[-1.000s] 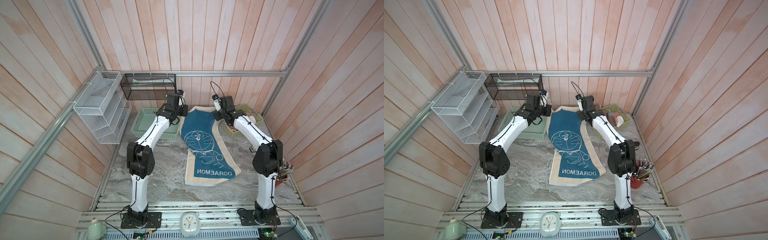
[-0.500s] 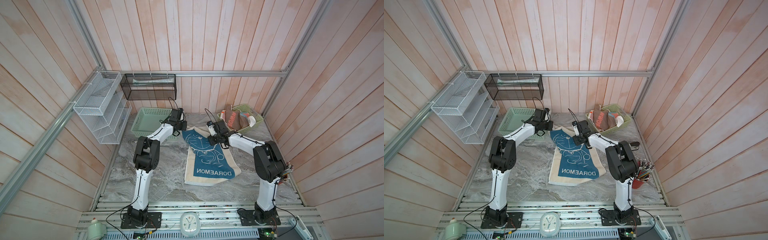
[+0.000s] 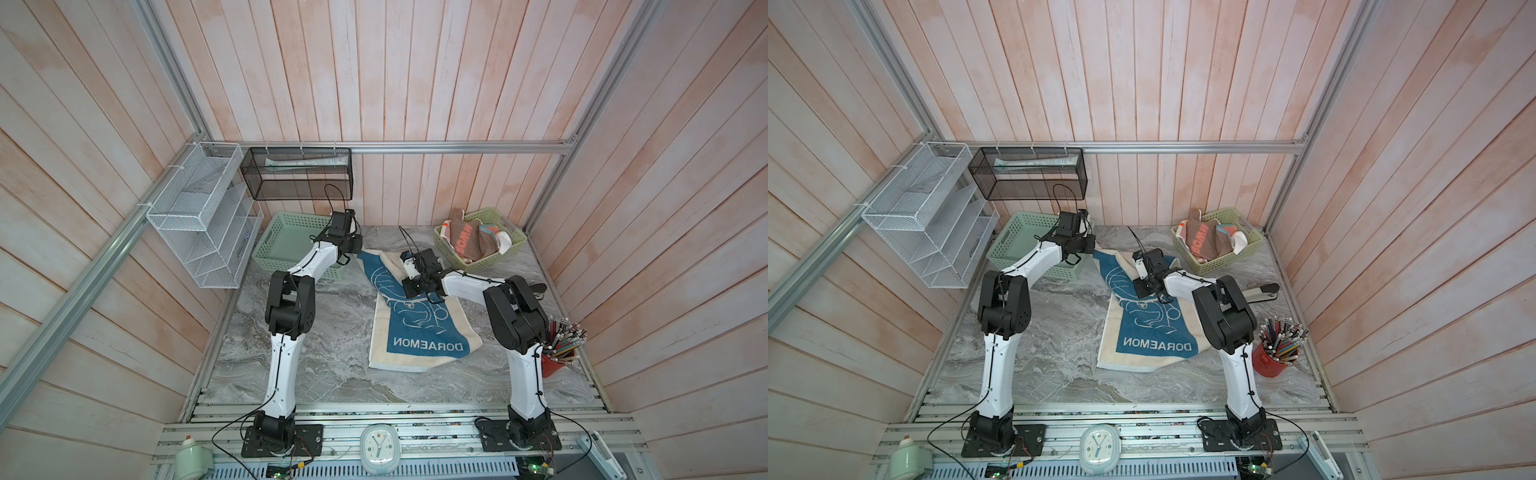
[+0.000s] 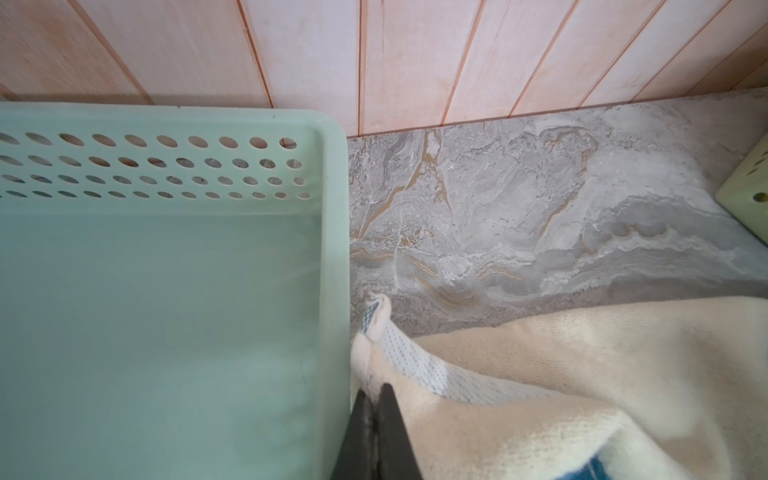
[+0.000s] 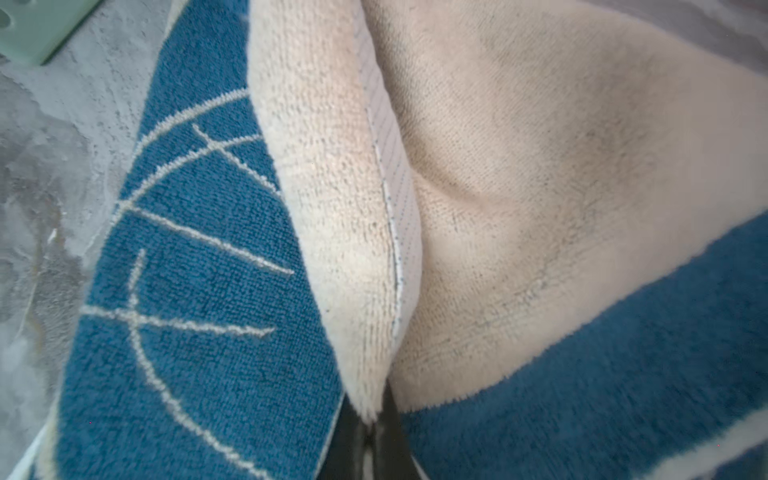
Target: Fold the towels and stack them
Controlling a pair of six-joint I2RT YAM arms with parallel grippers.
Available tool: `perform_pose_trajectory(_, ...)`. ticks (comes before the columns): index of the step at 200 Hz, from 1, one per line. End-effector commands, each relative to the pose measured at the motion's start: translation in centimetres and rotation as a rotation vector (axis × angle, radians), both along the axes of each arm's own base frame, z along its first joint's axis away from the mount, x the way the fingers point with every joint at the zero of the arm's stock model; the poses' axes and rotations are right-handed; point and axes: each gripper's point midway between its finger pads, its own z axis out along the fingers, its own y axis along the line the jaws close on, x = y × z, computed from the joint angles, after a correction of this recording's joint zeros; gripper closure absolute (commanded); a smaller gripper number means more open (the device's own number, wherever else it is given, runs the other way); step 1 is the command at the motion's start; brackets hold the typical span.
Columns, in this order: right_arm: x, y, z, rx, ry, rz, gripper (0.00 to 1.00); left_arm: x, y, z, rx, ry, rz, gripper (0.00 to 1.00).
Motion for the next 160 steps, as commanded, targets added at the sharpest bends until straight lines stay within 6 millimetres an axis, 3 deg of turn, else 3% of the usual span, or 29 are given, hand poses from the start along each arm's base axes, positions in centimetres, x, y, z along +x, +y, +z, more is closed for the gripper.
perform_pose_trajectory(1,0.8,-0.2,5.7,0.007,-0.101,-0.037,1.0,-2.1,-0.9,7.1,-0.06,-0.095,-0.043,1.0)
perform_pose_trajectory(27,-0.1,-2.4,14.5,-0.014,-0.257,-0.074,1.0,-6.1,-1.6,15.6,-0.129,-0.233,-0.06,1.0)
perform_pose_trajectory(53,-2.7,-5.3,24.2,-0.026,-0.423,-0.104,1.0,-11.3,-2.5,24.0,-0.18,-0.366,-0.079,1.0)
perform_pose_trajectory(78,-7.4,-7.6,33.6,-0.016,-0.606,-0.132,1.0,-18.0,-4.2,32.7,-0.191,-0.535,-0.119,1.0)
perform_pose_trajectory(106,-14.1,-9.6,44.1,0.024,-0.82,-0.178,1.0,-27.3,-5.3,42.4,-0.216,-0.737,-0.164,1.0)
perform_pose_trajectory(121,-17.5,-10.6,48.7,0.06,-0.914,-0.191,1.0,-32.0,-5.8,46.2,-0.247,-0.814,-0.199,1.0)
perform_pose_trajectory(134,-20.2,-10.8,51.5,0.081,-0.964,-0.178,1.0,-35.5,-6.3,48.7,-0.275,-0.859,-0.233,1.0)
perform_pose_trajectory(160,-24.2,-11.3,56.4,0.078,-1.057,-0.192,1.0,-39.9,-6.5,51.6,-0.283,-0.917,-0.25,1.0)
